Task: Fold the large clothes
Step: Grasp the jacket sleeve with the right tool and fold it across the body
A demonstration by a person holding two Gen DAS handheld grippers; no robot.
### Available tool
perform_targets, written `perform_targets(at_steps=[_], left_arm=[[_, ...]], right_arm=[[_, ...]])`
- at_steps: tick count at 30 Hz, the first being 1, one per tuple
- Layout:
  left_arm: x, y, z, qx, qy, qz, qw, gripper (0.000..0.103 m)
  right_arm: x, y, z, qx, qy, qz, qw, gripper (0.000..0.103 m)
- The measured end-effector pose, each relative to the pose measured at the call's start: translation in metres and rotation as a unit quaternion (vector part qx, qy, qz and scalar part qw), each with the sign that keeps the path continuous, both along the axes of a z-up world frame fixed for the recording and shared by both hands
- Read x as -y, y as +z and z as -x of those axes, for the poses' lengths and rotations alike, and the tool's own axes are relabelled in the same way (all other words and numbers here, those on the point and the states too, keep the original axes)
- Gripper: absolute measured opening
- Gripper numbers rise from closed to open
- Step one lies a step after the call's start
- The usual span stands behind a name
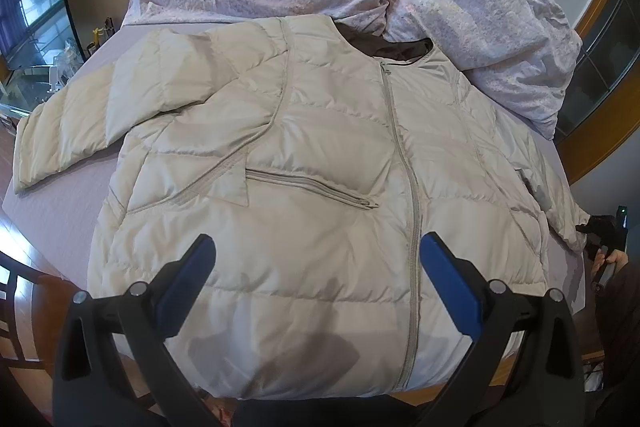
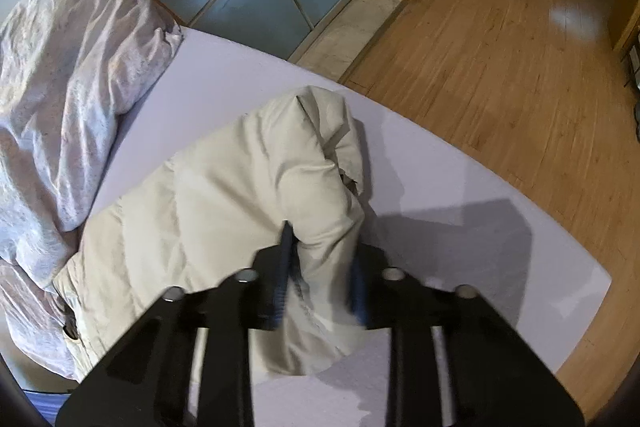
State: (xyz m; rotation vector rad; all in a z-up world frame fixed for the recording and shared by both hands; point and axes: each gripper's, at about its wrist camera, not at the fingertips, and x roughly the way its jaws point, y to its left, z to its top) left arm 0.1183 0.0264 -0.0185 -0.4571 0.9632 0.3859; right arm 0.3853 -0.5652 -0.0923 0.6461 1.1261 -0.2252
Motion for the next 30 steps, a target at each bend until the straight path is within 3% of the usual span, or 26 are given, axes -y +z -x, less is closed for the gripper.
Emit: perform_targets(at_steps=[9, 18, 26, 30], left_arm=[[-0.047, 0.003, -0.006, 0.010, -0.001, -0.010, 0.9999, 0.101], [-0.101, 0.009, -0.008, 0.019, 0.010, -0.034, 0.9992, 0.101], [-0.134, 0.003, 0.004, 0.020, 0.028, -0.031, 0.9989, 0.101], [-0.143, -0.001, 0.010, 0.015, 0.034, -0.031, 0.9988, 0.101]], right_arm=[[-0.045, 0.068, 0.002, 0.086, 0.040, -0.018, 0.995, 0.014], [-0.207, 0.122, -0.009, 0.133, 0.196, -0.061, 0.970, 0.014], [-0.329, 0.099, -0.010, 0.091, 0.269, -0.102, 0.953, 0.014], [-0.400, 0.075, 0.002, 0.056, 0.313, -0.141, 0.938, 0.014]])
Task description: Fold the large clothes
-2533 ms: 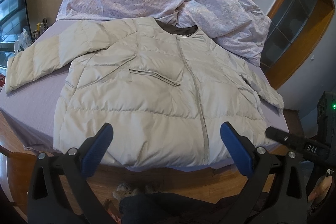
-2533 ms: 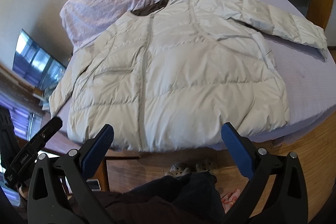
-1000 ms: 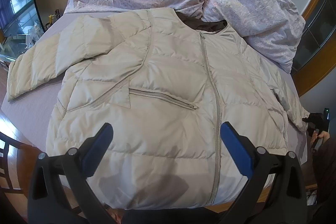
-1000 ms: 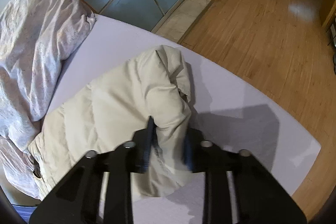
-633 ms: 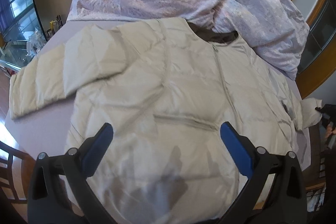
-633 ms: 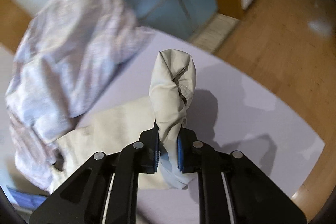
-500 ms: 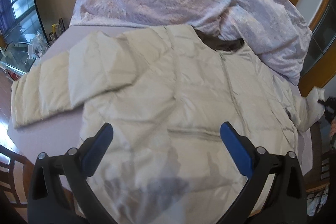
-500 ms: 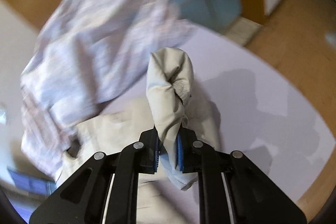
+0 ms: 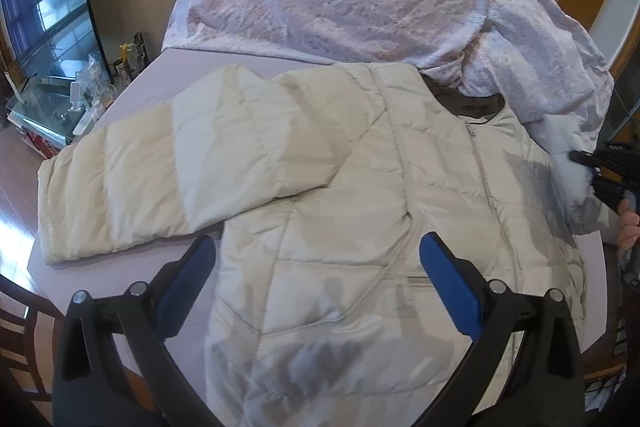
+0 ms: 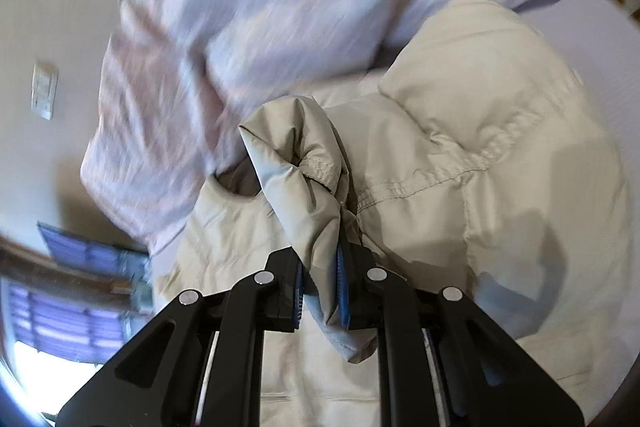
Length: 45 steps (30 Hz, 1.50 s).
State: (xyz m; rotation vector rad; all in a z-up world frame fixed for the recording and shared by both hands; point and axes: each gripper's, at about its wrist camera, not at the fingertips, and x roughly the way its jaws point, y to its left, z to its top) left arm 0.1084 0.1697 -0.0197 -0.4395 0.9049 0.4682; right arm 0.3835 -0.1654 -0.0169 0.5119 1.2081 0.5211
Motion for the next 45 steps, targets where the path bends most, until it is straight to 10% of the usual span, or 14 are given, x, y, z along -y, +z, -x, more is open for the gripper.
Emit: perform_targets(at_steps=[13, 16, 20, 24, 30, 38, 45], left_arm=[[-0.030, -0.001, 0.022, 0.002, 0.028, 0.007, 0.9996, 0.101], [-0.035, -0.003, 0.023, 0.001, 0.030, 0.009, 0.9995, 0.101], [-0.041, -0.004, 0.023, 0.004, 0.028, 0.010, 0.9995, 0.101], [-0.050, -0.006, 0.024, 0.003, 0.035, 0.012, 0.9993, 0.101], [-0.070, -0.006, 0.031, 0.003, 0.059, 0.008, 0.9982, 0.101], [-0.114, -0.008, 0.052, -0.009, 0.094, 0.022, 0.9953, 0.101], [-0.205, -0.021, 0.118, -0.004, 0.203, 0.081, 0.9760, 0.101]], right_arm=[[-0.143, -0.026, 0.029, -0.002, 0.089, 0.087, 0.992, 0.016], [-0.156, -0.030, 0.029, 0.017, 0.115, 0.122, 0.986, 0.026], [-0.163, -0.015, 0.040, 0.053, 0.140, 0.121, 0.981, 0.073], [-0.148, 0.008, 0.036, 0.103, 0.109, 0.110, 0.983, 0.070], [-0.135, -0.021, 0.018, 0.053, 0.069, 0.138, 0.987, 0.058], [-0.190, -0.061, 0.033, 0.055, 0.120, 0.246, 0.960, 0.062], [-0.194, -0.063, 0.033, 0.057, 0.127, 0.236, 0.962, 0.062]])
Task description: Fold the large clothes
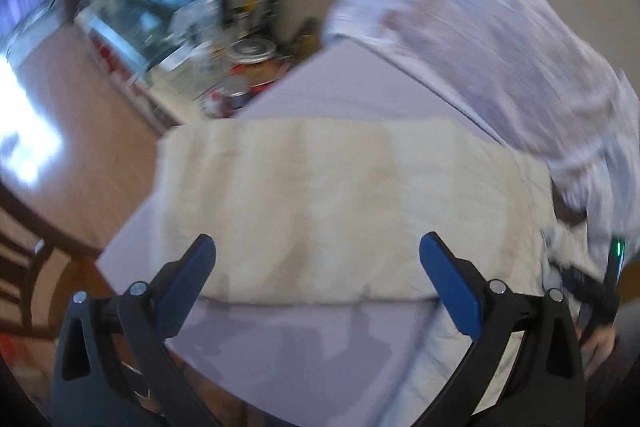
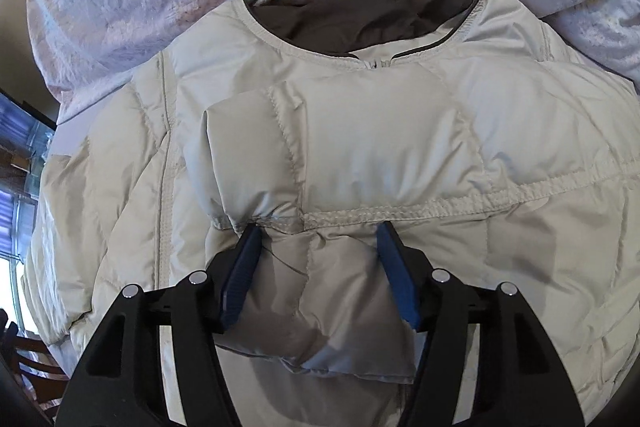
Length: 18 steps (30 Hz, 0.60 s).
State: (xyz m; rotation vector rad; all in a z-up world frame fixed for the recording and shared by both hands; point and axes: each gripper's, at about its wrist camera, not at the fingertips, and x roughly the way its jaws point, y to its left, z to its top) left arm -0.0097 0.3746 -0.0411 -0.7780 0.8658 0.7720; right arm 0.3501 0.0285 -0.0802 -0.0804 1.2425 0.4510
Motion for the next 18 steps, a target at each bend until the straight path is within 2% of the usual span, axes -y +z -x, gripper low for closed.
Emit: perform_targets(at_steps=[4, 7, 9, 11, 13, 16, 18], left_arm=[[-0.045, -0.016, 0.037, 0.014, 0.036, 0.032, 0.9988, 0.101], [-0.067, -0.027, 0.053, 0.011, 0.057, 0.047, 0.9972, 0.100], [-0.077, -0.037, 0.057, 0.026, 0.059, 0.070, 0.9955, 0.099], [-0.080, -0.044, 0.056, 0.026, 0.057, 0.080, 0.9948, 0.094], [-0.084, -0.053, 0.054, 0.008, 0.060, 0.088, 0.9942, 0.088], [-0.088, -0.064, 0.054, 0.012, 0.064, 0.110, 0.9918, 0.079], [-0.085, -0.065, 0.051, 0.010, 0.061, 0.107, 0.9923, 0.077]], right_arm=[[0.005, 0.000, 0.000, 0.002, -0.001, -0.010, 1.000, 0.063], [0.008, 0.000, 0.002, 0.004, -0.004, -0.009, 1.000, 0.063], [0.008, 0.000, 0.002, 0.003, -0.006, -0.008, 1.000, 0.063], [0.008, 0.000, 0.002, 0.001, -0.008, -0.007, 1.000, 0.063], [0.008, 0.002, 0.002, 0.000, -0.009, -0.008, 1.000, 0.063], [0.009, 0.003, 0.003, -0.003, -0.011, -0.011, 1.000, 0.064], [0.010, 0.002, 0.003, -0.002, -0.013, -0.012, 1.000, 0.064]])
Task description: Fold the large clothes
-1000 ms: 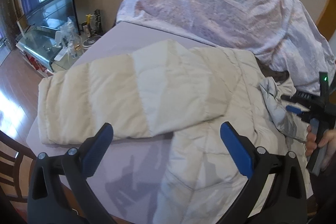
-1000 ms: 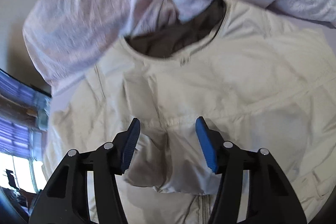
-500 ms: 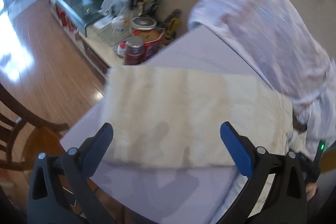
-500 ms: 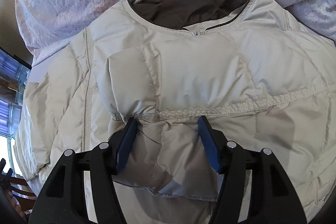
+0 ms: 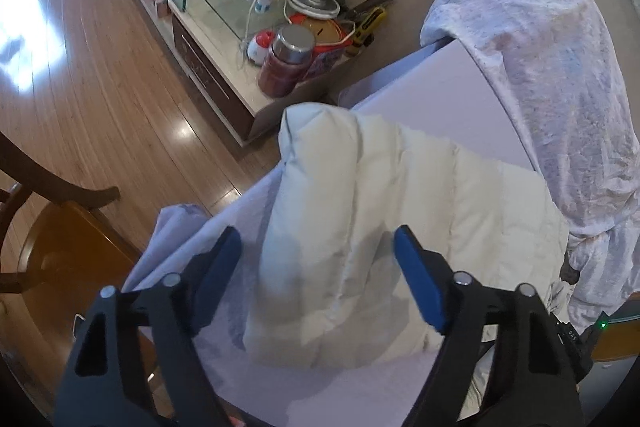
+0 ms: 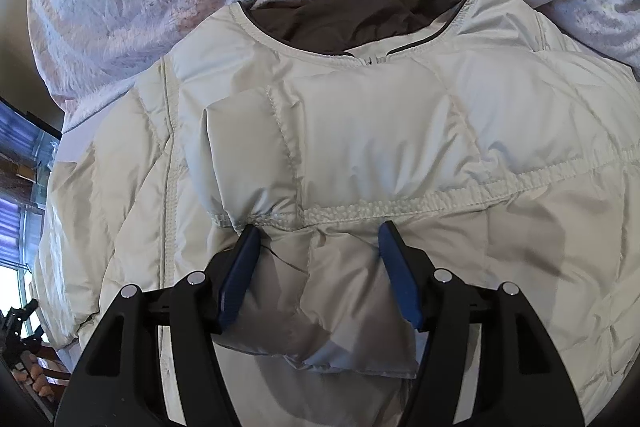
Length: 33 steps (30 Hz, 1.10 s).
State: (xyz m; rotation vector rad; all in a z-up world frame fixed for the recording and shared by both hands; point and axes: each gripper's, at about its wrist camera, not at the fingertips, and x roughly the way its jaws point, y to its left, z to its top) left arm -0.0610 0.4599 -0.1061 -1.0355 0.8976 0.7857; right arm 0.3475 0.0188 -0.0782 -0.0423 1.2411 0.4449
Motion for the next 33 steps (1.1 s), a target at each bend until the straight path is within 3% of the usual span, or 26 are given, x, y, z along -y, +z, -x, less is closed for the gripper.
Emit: perform_targets(at_steps=[3, 7, 22, 33], left_arm=[[0.002, 0.000, -0.004, -0.009, -0.008, -0.004, 0.9999, 0.077], [0.006, 0.000, -0.009, -0.001, -0.012, 0.002, 0.9999, 0.064], [0.016, -0.001, -0.019, -0.021, -0.019, -0.018, 0.9995, 0.040], [0.023, 0.001, -0.021, -0.010, -0.028, -0.040, 0.9988, 0.021]], right_arm=[[0.001, 0.000, 0.000, 0.001, -0.002, 0.000, 1.000, 0.064], [0.000, 0.000, 0.001, 0.004, -0.005, 0.002, 1.000, 0.064], [0.001, -0.001, 0.001, 0.006, 0.002, -0.001, 1.000, 0.065], [-0.003, -0.001, -0.002, 0.006, 0.011, 0.005, 1.000, 0.066]])
